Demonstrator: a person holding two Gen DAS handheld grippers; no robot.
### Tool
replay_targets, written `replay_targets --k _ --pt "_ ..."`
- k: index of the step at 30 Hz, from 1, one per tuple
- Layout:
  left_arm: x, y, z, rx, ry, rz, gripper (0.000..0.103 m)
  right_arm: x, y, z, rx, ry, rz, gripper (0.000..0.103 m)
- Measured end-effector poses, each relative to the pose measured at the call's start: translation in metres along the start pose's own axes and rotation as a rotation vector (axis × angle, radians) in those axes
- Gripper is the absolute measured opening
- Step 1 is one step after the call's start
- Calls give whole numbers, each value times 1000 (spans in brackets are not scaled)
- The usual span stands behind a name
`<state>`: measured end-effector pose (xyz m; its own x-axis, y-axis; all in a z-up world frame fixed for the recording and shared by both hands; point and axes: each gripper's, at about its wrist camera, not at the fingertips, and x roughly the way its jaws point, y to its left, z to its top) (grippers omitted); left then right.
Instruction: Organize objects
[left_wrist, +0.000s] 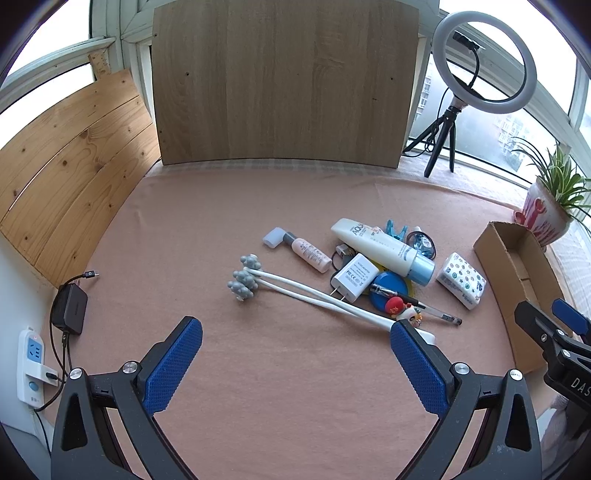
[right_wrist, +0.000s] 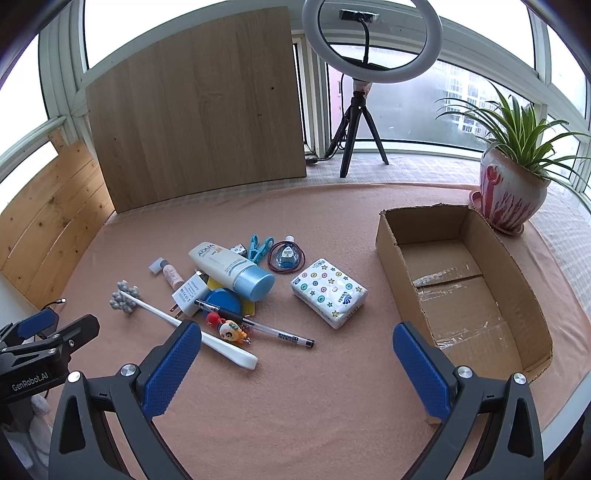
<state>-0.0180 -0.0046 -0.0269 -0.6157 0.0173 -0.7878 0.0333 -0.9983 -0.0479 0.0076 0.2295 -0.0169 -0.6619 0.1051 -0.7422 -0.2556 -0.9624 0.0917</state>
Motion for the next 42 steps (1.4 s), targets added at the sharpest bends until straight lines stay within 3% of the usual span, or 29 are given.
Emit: replay_targets --k 24,36,42 --pt "18 4 1 2 18 17 103 16 -1 0 -19 46 34 101" --pt "51 -9 31 39 19 -4 100 55 0 7 -23 155 116 73" --pt "82 -20 49 50 61 -40 90 78 -1 9 -5 212 137 62"
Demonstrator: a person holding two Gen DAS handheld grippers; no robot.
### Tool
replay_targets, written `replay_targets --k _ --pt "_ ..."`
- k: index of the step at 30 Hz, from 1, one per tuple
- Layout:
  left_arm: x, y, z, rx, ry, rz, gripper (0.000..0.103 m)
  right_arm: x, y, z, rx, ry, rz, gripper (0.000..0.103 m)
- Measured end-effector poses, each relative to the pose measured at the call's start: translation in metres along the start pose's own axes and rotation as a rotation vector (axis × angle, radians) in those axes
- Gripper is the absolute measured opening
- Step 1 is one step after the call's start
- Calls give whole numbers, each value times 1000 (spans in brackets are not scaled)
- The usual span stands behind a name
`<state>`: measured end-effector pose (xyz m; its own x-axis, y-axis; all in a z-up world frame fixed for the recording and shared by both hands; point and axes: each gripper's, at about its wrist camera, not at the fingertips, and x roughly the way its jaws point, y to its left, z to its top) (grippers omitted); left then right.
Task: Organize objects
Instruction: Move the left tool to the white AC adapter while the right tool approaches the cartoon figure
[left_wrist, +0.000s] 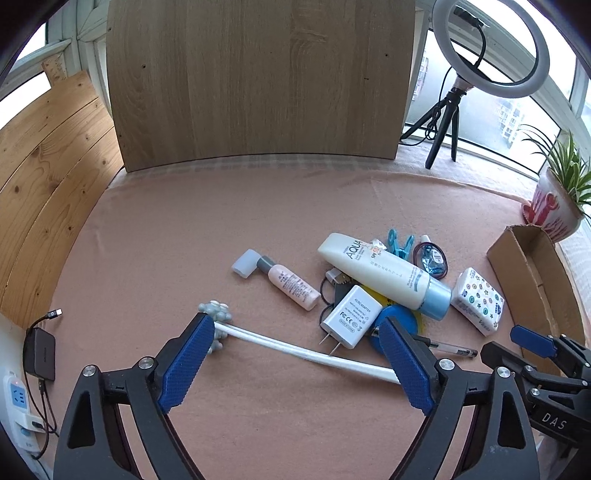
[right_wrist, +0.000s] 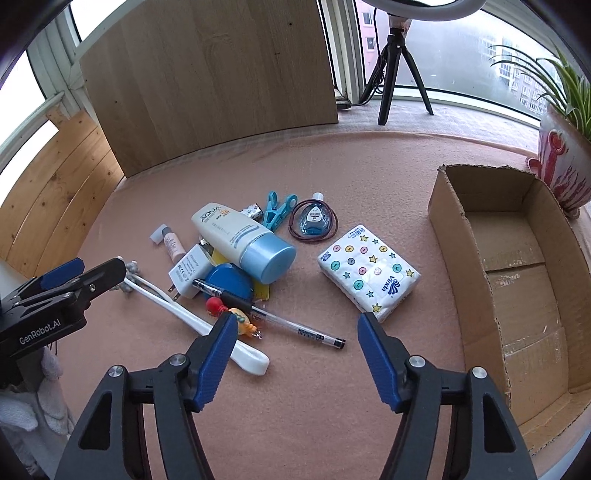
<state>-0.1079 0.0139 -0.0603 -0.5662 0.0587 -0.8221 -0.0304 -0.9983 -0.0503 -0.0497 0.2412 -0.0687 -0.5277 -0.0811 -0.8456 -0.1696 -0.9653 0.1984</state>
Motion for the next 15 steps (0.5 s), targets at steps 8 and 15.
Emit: replay_targets --k 8,15 --pt "55 -11 27 2 105 -80 58 26 -8 6 40 68 34 50" --pt "95 -29 36 27 179 -129 49 40 -13 8 54 110 57 45"
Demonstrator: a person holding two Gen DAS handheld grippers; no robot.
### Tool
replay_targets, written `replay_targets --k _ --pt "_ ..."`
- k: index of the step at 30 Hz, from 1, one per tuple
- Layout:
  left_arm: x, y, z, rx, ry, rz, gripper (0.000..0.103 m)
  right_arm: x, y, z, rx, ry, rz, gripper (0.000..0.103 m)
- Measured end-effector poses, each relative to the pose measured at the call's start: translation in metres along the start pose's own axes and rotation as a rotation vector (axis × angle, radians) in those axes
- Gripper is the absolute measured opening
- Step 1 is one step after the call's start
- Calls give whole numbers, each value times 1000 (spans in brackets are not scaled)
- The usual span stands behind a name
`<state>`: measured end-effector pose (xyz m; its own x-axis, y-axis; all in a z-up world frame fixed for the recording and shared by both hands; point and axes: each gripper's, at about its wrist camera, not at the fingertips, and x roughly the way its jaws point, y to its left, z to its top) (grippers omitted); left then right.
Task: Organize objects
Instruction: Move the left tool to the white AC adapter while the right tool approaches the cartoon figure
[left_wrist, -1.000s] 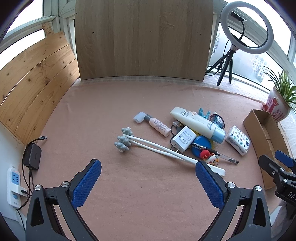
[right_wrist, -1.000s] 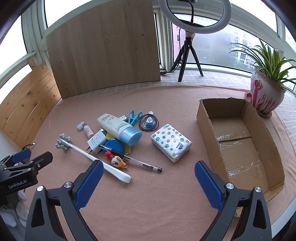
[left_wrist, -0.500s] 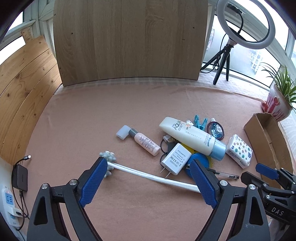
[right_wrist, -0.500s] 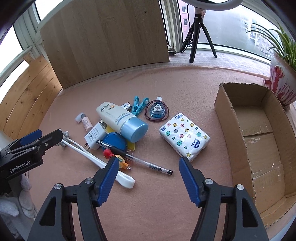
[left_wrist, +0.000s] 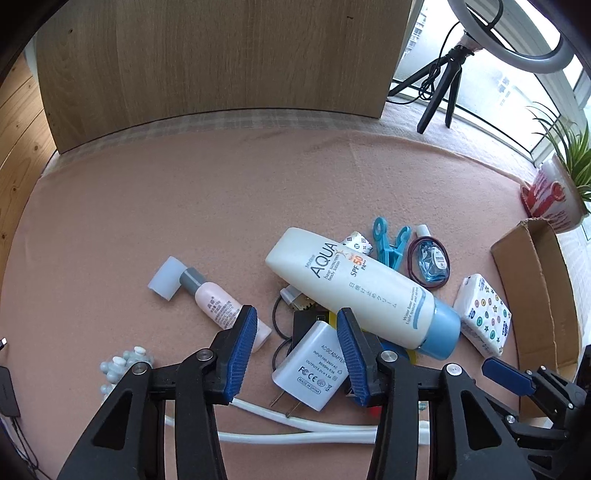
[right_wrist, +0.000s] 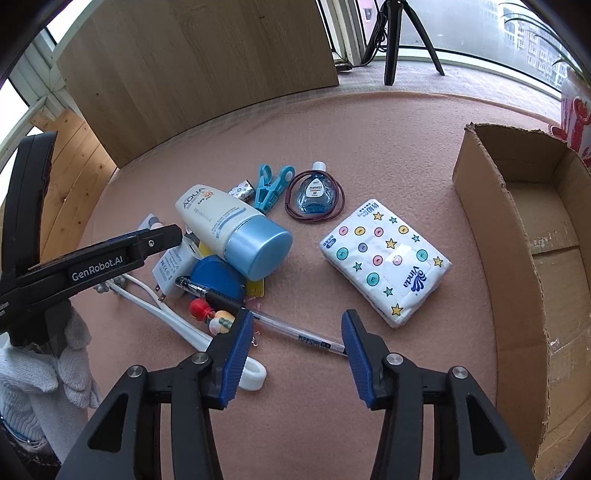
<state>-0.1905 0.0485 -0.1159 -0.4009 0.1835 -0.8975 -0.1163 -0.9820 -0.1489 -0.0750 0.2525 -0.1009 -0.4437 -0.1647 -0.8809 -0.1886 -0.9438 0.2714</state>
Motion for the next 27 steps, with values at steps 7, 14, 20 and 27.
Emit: replay_targets --k 7,14,20,27 --pt "22 -17 18 24 47 -39 47 8 -5 3 17 20 7 45" --pt "28 -38 14 91 49 -44 47 16 -8 4 35 47 32 45" --pt "20 -41 -5 133 58 -58 45 24 -3 0 2 92 66 45" --pt "7 -31 -34 109 65 -98 43 20 2 -14 -51 126 90 45"
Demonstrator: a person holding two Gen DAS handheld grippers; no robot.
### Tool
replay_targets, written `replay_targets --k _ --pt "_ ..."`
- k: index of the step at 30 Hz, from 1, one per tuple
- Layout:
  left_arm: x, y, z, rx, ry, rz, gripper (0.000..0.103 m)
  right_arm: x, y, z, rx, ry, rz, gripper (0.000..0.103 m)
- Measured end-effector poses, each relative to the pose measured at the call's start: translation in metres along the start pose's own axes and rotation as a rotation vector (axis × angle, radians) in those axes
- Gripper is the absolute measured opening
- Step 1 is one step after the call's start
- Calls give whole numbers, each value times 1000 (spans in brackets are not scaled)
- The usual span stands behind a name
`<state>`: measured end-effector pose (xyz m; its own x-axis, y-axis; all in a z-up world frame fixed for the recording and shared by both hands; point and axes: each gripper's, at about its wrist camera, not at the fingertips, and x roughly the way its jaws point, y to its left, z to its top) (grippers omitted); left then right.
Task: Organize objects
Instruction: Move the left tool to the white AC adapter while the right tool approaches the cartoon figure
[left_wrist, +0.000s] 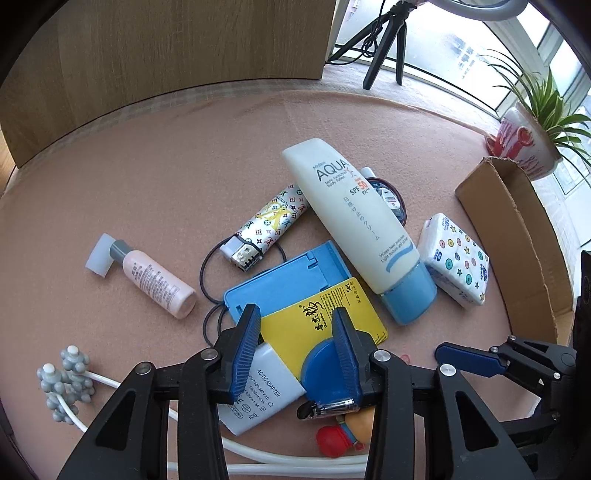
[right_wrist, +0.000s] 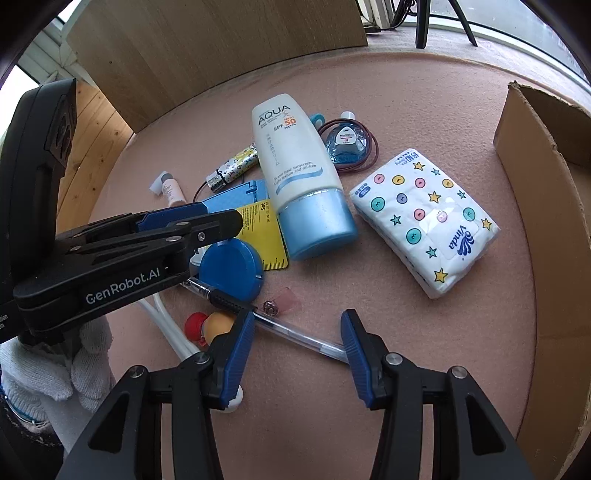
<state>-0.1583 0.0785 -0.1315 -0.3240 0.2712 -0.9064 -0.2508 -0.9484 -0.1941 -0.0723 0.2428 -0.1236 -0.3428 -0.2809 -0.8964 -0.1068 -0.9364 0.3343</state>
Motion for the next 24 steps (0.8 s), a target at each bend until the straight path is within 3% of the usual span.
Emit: replay_targets --k 7,15,24 --pt "-12 5 -31 -10 -1 -23 45 -2 9 -19 -41 39 31 45" --pt "-31 36 -51 -47 -15 52 47 -3 38 -47 -164 97 59 45" --pt "-73 55 -73 -93 -81 55 47 -21 51 -35 -211 25 40 45"
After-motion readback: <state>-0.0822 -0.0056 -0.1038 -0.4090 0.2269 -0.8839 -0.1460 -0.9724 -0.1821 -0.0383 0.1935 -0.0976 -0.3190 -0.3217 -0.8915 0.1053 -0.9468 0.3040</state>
